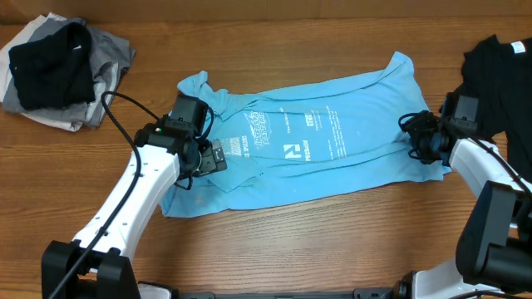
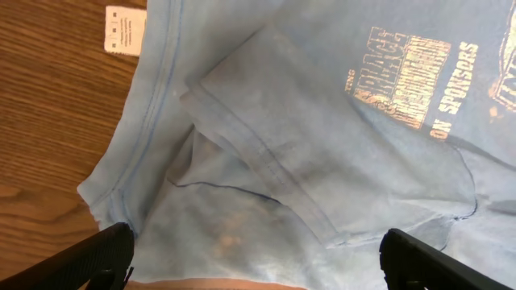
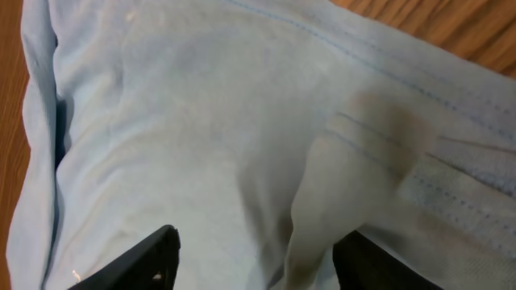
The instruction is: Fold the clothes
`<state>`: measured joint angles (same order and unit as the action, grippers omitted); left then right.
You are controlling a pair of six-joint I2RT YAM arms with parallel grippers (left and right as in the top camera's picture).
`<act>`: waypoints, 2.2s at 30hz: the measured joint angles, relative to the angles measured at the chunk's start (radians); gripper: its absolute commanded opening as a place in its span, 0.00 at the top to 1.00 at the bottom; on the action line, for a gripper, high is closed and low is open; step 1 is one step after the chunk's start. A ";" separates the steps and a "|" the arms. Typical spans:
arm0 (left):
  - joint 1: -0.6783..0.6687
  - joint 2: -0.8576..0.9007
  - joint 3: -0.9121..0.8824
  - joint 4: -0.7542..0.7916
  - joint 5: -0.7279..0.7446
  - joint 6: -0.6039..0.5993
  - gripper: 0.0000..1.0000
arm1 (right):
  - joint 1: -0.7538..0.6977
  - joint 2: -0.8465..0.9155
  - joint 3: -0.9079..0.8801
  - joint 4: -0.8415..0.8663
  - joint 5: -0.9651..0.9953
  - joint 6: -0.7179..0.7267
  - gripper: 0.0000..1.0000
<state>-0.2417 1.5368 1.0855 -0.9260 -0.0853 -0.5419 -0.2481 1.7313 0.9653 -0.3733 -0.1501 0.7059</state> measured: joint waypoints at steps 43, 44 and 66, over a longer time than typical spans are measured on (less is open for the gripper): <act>-0.237 0.264 0.001 0.084 0.323 0.073 0.96 | -0.019 0.056 0.223 -0.534 -0.060 -0.271 0.96; -0.233 0.271 0.001 0.080 0.317 0.069 0.96 | -0.020 0.079 0.222 -0.533 -0.058 -0.269 0.96; -0.057 0.283 -0.002 0.059 0.241 0.074 0.95 | -0.019 0.119 0.137 -0.441 0.080 -0.186 0.92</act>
<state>-0.2985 1.8202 1.0836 -0.8669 0.1558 -0.4679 -0.2676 1.8500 1.1027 -0.8139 -0.0696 0.5201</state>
